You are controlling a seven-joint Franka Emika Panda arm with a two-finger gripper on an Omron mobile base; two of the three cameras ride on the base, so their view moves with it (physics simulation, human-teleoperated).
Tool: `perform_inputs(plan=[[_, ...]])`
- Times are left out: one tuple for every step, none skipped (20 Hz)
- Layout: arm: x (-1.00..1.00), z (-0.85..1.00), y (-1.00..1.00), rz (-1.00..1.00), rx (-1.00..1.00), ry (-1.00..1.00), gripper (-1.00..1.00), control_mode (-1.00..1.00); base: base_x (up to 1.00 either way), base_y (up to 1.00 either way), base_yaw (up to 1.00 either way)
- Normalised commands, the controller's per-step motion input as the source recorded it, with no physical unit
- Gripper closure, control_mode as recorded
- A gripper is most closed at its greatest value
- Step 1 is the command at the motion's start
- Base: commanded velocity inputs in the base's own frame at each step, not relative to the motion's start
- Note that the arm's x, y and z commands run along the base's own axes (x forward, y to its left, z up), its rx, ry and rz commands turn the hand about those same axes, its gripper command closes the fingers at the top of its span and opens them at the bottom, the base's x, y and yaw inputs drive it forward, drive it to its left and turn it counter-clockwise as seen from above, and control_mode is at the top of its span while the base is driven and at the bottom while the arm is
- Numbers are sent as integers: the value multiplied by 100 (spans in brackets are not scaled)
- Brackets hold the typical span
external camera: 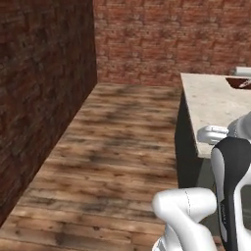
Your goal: Gather the lime and corn from the fridge and place them on a tray on the dining counter. Then gather the steaks from the fridge and place them on the other tray.
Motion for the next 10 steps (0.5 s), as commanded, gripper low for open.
perform_inputs(plan=[[0,0,0,0,0,0,100,100,58,70,-46],[0,0,0,0,0,0,100,100,59,70,-47],[0,0,0,0,0,0,100,100,59,69,-47],[0,0,0,0,0,0,100,100,62,68,-47],[0,0,0,0,0,0,100,100,64,65,-48],[0,0,0,0,0,0,100,100,65,64,-49],[0,0,0,0,0,0,100,100,69,62,-49],[0,0,0,0,0,0,100,100,70,62,-49],[0,0,0,0,0,0,100,100,70,62,-49],[0,0,0,0,0,0,100,100,70,62,-49]])
